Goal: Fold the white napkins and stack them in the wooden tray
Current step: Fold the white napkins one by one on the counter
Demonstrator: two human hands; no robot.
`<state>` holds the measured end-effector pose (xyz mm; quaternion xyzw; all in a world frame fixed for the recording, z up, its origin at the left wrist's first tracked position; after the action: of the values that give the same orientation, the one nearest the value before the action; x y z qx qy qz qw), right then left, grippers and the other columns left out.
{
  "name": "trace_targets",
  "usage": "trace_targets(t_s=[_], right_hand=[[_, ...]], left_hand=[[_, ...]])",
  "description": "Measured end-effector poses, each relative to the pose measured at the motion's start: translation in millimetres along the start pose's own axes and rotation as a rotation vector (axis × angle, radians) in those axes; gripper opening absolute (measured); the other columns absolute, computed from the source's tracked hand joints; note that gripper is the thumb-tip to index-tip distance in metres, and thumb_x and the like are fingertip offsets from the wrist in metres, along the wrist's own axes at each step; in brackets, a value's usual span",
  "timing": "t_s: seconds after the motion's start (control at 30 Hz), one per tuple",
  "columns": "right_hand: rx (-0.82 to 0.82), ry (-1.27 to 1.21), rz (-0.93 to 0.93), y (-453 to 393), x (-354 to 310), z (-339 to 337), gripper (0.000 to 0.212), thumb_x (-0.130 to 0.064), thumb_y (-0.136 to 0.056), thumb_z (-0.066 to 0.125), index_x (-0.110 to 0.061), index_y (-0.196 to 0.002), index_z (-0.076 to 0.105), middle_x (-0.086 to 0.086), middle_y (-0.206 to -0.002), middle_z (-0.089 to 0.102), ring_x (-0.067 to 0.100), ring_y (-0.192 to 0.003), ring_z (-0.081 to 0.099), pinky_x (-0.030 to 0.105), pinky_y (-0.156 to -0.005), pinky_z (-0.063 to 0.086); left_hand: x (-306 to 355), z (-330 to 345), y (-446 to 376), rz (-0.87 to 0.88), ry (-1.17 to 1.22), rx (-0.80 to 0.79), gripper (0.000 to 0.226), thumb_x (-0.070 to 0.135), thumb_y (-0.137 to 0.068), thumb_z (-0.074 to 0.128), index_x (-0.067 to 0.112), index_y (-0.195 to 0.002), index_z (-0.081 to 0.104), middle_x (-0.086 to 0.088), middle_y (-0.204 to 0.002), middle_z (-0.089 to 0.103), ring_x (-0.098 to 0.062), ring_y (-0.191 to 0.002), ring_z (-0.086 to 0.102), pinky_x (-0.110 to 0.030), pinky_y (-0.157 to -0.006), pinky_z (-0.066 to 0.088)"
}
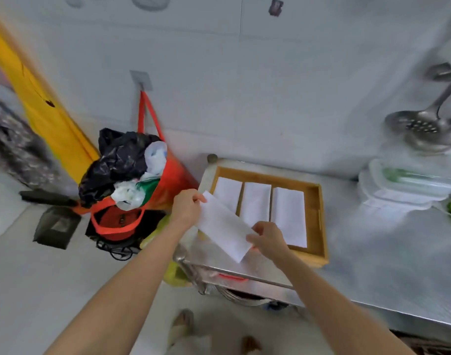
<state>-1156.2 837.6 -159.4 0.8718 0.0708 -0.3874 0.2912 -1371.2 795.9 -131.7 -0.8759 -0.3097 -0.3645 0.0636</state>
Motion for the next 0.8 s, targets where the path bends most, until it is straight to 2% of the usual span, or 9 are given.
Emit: trace_targets(t_s=[0.1, 0.23, 0.33, 0.37, 0.43, 0.5, 0.57, 0.63, 0.8], right_hand=[[0.058, -0.053, 0.092, -18.7, -11.4, 17.4, 0.008, -0.004, -0.080, 0.059, -0.002, -0.084, 0.066, 0.014, -0.080, 0.069, 0.024, -0.071, 0.067, 0.034, -0.068, 0.056], [0.184, -0.304, 0.287, -22.9, -22.3, 40.1, 0.004, -0.002, -0.081, 0.064, 0.001, -0.081, 0.065, 0.010, -0.073, 0.066, 0.015, -0.058, 0.068, 0.020, -0.052, 0.052], [0.278, -0.496, 0.381, -24.0, -27.8, 60.4, 0.014, 0.002, -0.081, 0.063, -0.003, -0.069, 0.058, 0.005, -0.057, 0.058, 0.016, -0.051, 0.067, 0.036, -0.064, 0.059], [0.316, -0.520, 0.410, -26.3, -28.6, 66.6, 0.018, 0.002, -0.081, 0.063, -0.005, -0.066, 0.056, 0.003, -0.052, 0.056, 0.016, -0.050, 0.067, 0.039, -0.067, 0.058], [0.387, -0.559, 0.461, -31.1, -30.9, 76.3, 0.021, 0.001, -0.082, 0.062, -0.007, -0.064, 0.056, -0.002, -0.047, 0.055, 0.017, -0.051, 0.068, 0.035, -0.064, 0.057], [0.432, -0.641, 0.499, -36.2, -34.5, 84.5, 0.023, 0.002, -0.084, 0.060, -0.008, -0.063, 0.054, 0.000, -0.050, 0.056, 0.018, -0.053, 0.069, 0.030, -0.061, 0.056], [0.472, -0.703, 0.509, -41.0, -38.7, 90.0, 0.026, 0.004, -0.084, 0.058, -0.008, -0.062, 0.052, 0.006, -0.056, 0.056, 0.020, -0.054, 0.069, 0.032, -0.062, 0.056], [0.515, -0.682, 0.510, -45.2, -41.9, 93.5, 0.026, 0.003, -0.086, 0.056, -0.009, -0.062, 0.053, 0.005, -0.058, 0.057, 0.022, -0.057, 0.070, 0.031, -0.060, 0.055], [0.548, -0.505, 0.518, -47.7, -50.4, 99.3, 0.020, -0.003, -0.092, 0.051, -0.011, -0.074, 0.056, 0.008, -0.073, 0.062, 0.018, -0.065, 0.067, 0.021, -0.052, 0.049]], left_hand=[[6.9, 9.6, -51.8, 0.091, -0.044, -0.100, 0.038, -0.009, -0.090, 0.038, 0.006, -0.097, 0.072, -0.012, -0.118, 0.063, -0.026, -0.109, 0.057, -0.022, -0.085, 0.039], [25.0, 24.0, -101.6, 0.239, -0.094, -0.307, 0.036, -0.007, -0.091, 0.039, 0.008, -0.102, 0.071, -0.010, -0.123, 0.061, -0.025, -0.111, 0.057, -0.024, -0.086, 0.043], [32.6, 36.8, -126.8, 0.337, -0.147, -0.462, 0.037, -0.005, -0.090, 0.041, 0.011, -0.106, 0.069, -0.010, -0.124, 0.060, -0.025, -0.108, 0.058, -0.024, -0.083, 0.044], [33.8, 41.8, -132.6, 0.369, -0.172, -0.506, 0.037, -0.004, -0.091, 0.041, 0.012, -0.108, 0.069, -0.009, -0.126, 0.059, -0.025, -0.110, 0.057, -0.024, -0.084, 0.044], [35.2, 51.4, -140.7, 0.432, -0.204, -0.579, 0.038, -0.002, -0.092, 0.040, 0.014, -0.113, 0.067, -0.008, -0.131, 0.056, -0.023, -0.116, 0.054, -0.022, -0.087, 0.041], [36.2, 59.8, -145.8, 0.469, -0.212, -0.627, 0.039, -0.001, -0.093, 0.040, 0.016, -0.118, 0.064, -0.007, -0.135, 0.053, -0.022, -0.122, 0.050, -0.025, -0.093, 0.042], [36.7, 65.7, -150.3, 0.496, -0.218, -0.644, 0.039, 0.000, -0.093, 0.041, 0.017, -0.122, 0.062, -0.005, -0.136, 0.051, -0.023, -0.125, 0.048, -0.031, -0.100, 0.042], [35.8, 69.9, -154.0, 0.533, -0.237, -0.655, 0.040, 0.000, -0.093, 0.042, 0.016, -0.124, 0.060, -0.005, -0.136, 0.051, -0.022, -0.125, 0.047, -0.031, -0.103, 0.039], [23.7, 75.8, -156.4, 0.623, -0.269, -0.729, 0.040, -0.001, -0.093, 0.047, 0.012, -0.130, 0.055, -0.005, -0.139, 0.048, -0.020, -0.130, 0.042, -0.027, -0.107, 0.032]])
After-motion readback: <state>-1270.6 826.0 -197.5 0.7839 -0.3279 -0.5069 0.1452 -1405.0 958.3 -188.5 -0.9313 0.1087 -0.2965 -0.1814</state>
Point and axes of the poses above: each hand's wrist, its own y-axis away from the middle knuckle, its own z-axis out of the palm, x = y × z, the point moved 2 cm from there along -y, towards the middle knuckle
